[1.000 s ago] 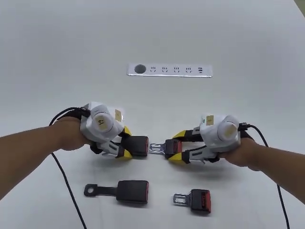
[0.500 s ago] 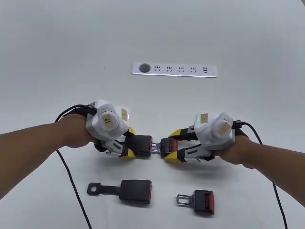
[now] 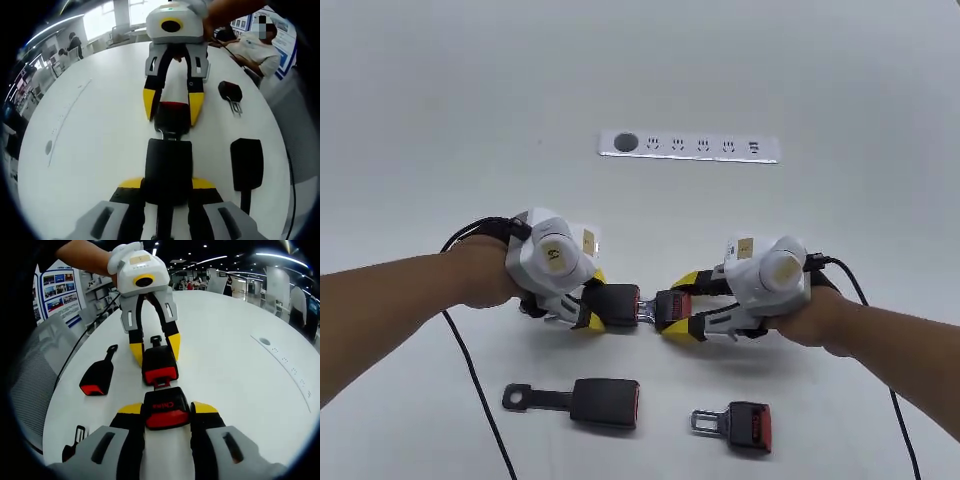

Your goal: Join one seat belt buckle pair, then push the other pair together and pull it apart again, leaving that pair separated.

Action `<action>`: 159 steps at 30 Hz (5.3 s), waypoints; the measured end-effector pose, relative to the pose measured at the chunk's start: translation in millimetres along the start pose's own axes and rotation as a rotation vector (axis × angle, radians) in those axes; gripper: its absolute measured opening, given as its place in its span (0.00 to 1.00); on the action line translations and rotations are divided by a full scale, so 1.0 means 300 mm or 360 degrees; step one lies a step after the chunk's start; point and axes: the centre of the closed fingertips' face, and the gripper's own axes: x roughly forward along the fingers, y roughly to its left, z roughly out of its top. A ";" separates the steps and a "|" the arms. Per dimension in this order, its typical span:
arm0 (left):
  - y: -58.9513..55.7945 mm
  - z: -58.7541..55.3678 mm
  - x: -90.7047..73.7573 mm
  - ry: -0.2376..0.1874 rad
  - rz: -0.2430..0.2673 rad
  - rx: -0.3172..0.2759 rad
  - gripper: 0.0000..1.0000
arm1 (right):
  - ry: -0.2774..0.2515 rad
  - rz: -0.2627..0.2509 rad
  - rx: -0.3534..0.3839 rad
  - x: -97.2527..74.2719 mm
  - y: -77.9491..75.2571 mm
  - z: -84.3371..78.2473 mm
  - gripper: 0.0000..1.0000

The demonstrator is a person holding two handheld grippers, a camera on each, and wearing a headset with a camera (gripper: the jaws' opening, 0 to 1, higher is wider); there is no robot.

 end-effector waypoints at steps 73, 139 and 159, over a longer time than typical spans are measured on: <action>-0.014 0.016 -0.010 -0.0259 -0.0082 0.0002 0.33 | -0.0056 0.0001 -0.0043 0.028 0.010 0.022 0.32; 0.042 0.036 -0.185 -0.0392 0.0422 -0.0655 0.82 | -0.0195 -0.0693 0.0432 -0.186 -0.032 0.030 0.74; -0.103 0.026 -0.371 -0.0629 0.0645 -0.0880 0.91 | -0.0337 -0.0983 0.0497 -0.345 0.084 0.081 0.88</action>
